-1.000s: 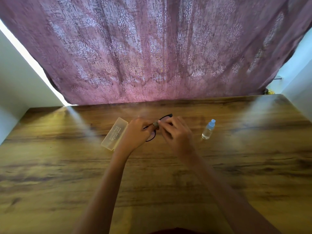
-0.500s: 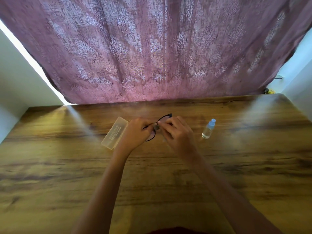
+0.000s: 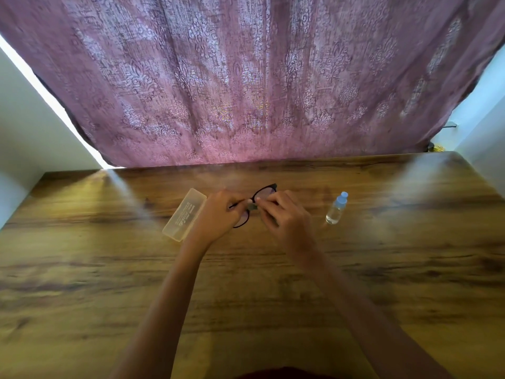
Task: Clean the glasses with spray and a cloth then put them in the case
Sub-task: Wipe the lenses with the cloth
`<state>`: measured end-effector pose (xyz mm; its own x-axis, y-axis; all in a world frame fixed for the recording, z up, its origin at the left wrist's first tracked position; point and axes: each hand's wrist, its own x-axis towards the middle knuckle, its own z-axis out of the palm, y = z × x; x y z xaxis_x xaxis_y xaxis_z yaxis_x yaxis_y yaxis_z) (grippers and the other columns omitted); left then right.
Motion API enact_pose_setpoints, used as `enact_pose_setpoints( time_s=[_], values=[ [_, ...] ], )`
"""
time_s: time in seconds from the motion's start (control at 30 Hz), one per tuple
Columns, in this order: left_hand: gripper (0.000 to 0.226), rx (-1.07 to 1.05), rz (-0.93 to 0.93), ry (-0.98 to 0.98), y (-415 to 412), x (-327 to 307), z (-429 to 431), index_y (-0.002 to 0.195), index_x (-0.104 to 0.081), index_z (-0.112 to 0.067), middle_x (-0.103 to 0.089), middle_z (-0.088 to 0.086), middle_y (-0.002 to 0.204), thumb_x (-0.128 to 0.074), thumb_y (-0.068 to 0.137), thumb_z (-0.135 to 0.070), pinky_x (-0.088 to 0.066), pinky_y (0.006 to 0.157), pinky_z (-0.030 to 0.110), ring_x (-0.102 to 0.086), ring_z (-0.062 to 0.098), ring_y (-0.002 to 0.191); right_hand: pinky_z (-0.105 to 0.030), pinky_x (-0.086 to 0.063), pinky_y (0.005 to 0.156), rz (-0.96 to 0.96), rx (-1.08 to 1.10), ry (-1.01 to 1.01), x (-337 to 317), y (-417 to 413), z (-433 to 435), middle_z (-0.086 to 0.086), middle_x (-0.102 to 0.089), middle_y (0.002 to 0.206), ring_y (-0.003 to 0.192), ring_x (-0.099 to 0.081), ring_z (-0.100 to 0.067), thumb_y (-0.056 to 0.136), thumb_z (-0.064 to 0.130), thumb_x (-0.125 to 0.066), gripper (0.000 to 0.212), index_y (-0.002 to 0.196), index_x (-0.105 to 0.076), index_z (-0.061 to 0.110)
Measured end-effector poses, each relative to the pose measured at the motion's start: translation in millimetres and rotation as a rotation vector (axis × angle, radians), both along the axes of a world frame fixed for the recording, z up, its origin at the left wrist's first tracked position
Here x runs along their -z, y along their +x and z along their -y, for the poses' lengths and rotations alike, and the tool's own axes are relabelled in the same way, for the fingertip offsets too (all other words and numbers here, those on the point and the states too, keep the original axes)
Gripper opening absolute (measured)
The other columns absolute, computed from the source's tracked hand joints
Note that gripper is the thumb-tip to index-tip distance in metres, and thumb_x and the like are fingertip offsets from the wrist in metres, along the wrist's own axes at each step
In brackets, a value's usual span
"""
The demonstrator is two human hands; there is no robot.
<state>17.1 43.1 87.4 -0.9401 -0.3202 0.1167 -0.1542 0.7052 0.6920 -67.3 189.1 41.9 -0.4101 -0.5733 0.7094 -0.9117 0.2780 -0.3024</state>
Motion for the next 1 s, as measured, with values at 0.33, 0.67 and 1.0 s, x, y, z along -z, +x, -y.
enact_pose_setpoints(
  time_s=[0.33,0.67,1.0],
  values=[
    [0.016,-0.086,-0.068,-0.004,1.7,-4.9,3.1,0.087,-0.076,-0.01,-0.075,0.002,0.082,-0.062,0.091,-0.014,-0.021,0.087,-0.008,-0.064,0.008,0.08,-0.026,-0.051,0.063,0.054,0.07,-0.02,-5.1,-10.0,-6.5,-0.005,-0.064,0.084,0.078,-0.057,-0.016,0.083,0.01,-0.071,0.019,0.1,-0.072,0.002],
    [0.023,-0.046,0.003,-0.073,2.1,-7.3,-0.3,0.085,-0.073,-0.001,-0.072,0.014,0.08,-0.055,0.095,-0.013,-0.017,0.114,0.021,-0.064,0.027,0.078,-0.029,-0.051,0.064,0.079,0.091,-0.031,-11.6,-12.4,1.4,-0.004,-0.064,0.085,0.078,-0.059,-0.018,0.085,0.011,-0.069,0.018,0.1,-0.072,0.004],
    [0.022,-0.044,0.003,-0.081,-1.5,-4.1,-1.8,0.089,-0.074,-0.004,-0.072,0.014,0.082,-0.054,0.095,-0.011,-0.011,0.114,0.02,-0.064,0.025,0.08,-0.025,-0.053,0.062,0.03,0.04,0.004,-4.1,-0.1,-0.5,-0.004,-0.065,0.086,0.08,-0.059,-0.016,0.086,0.015,-0.066,0.018,0.1,-0.073,0.005]
  ],
)
